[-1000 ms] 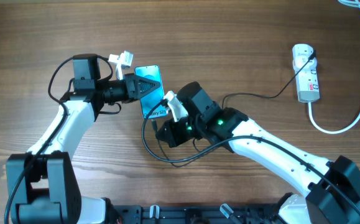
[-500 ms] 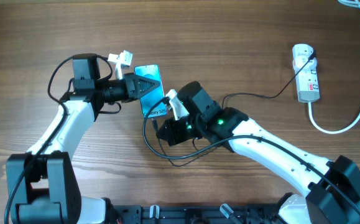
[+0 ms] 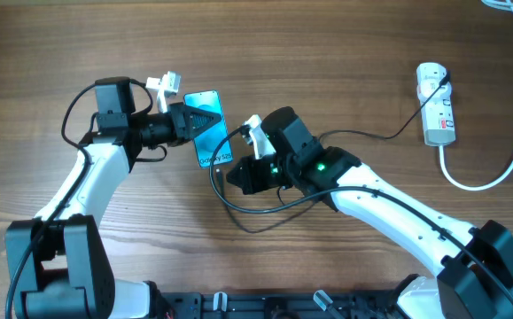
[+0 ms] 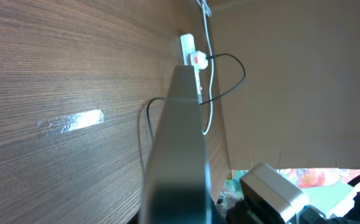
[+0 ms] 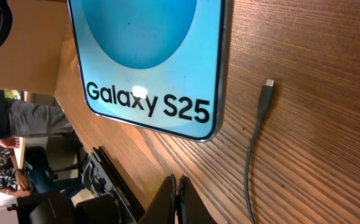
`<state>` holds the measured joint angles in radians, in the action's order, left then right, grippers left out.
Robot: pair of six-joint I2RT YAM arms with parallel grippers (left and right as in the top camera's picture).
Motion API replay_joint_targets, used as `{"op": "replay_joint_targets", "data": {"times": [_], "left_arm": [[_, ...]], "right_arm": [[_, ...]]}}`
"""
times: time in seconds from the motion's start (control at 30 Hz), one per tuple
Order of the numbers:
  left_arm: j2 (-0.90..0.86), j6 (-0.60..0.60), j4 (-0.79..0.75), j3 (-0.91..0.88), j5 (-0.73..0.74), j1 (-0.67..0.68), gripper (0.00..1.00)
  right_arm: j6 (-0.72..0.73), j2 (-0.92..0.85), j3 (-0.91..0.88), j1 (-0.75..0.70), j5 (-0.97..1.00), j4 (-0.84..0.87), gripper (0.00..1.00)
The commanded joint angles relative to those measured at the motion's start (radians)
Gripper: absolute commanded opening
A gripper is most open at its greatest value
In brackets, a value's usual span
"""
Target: Plug charger to phone and switch on socket
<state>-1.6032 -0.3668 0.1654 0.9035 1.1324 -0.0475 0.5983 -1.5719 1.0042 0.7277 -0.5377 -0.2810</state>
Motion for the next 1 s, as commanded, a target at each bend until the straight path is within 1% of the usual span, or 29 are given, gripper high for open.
{"op": "replay_joint_targets", "data": {"times": [0.0,0.03,0.07,0.13,0.17,0.2,0.27,0.33,0.4,0.47,0.5,0.57,0.6,0.73,0.83,0.93,0.97], "left_arm": [[0.0,-0.068,-0.035,-0.001,0.024,-0.001,0.04],[0.0,-0.103,-0.034,-0.001,-0.053,-0.004,0.04],[0.0,-0.169,-0.014,-0.001,-0.174,-0.011,0.04],[0.0,-0.219,0.026,-0.001,-0.3,-0.028,0.04],[0.0,-0.222,0.041,-0.001,-0.321,-0.039,0.04],[0.0,-0.222,0.051,-0.001,-0.323,-0.054,0.04],[0.0,-0.222,0.066,-0.001,-0.323,-0.097,0.04],[0.0,-0.221,0.09,-0.001,-0.323,-0.152,0.04],[0.0,-0.217,0.112,-0.001,-0.323,-0.206,0.04],[0.0,-0.209,0.131,-0.001,-0.323,-0.254,0.04],[0.0,-0.19,0.14,-0.001,-0.323,-0.271,0.04],[0.0,-0.148,0.153,-0.001,-0.323,-0.293,0.04],[0.0,-0.137,0.154,-0.001,-0.323,-0.293,0.04],[0.0,-0.135,0.154,-0.001,-0.324,-0.293,0.04],[0.0,-0.135,0.154,-0.001,-0.339,-0.293,0.04],[0.0,-0.135,0.154,-0.001,-0.339,-0.293,0.04],[0.0,-0.135,0.154,-0.001,-0.338,-0.293,0.04]], "right_arm": [[0.003,-0.008,0.022,-0.002,0.015,0.006,0.04],[-0.018,-0.008,0.022,-0.002,0.014,0.003,0.04],[-0.031,-0.008,0.022,-0.002,0.014,0.003,0.05],[-0.042,-0.008,0.031,-0.002,0.007,-0.014,0.06],[-0.058,-0.008,0.046,-0.002,0.012,-0.031,0.22],[-0.078,-0.008,0.07,-0.002,0.026,-0.066,0.34],[-0.128,-0.008,0.177,-0.002,0.12,-0.195,0.5],[-0.158,-0.008,0.249,-0.002,0.183,-0.268,0.56],[-0.177,-0.019,0.275,-0.002,0.22,-0.293,0.62],[-0.18,-0.065,0.286,0.005,0.259,-0.298,0.65],[-0.18,-0.096,0.286,0.018,0.299,-0.294,0.65],[-0.179,-0.171,0.286,0.065,0.386,-0.277,0.6],[-0.179,-0.207,0.286,0.089,0.408,-0.263,0.59],[-0.15,-0.357,0.286,0.19,0.51,-0.188,0.56],[-0.15,-0.418,0.286,0.233,0.584,-0.162,0.52],[-0.15,-0.435,0.285,0.25,0.642,-0.168,0.41],[-0.15,-0.435,0.285,0.25,0.665,-0.17,0.36]]}}
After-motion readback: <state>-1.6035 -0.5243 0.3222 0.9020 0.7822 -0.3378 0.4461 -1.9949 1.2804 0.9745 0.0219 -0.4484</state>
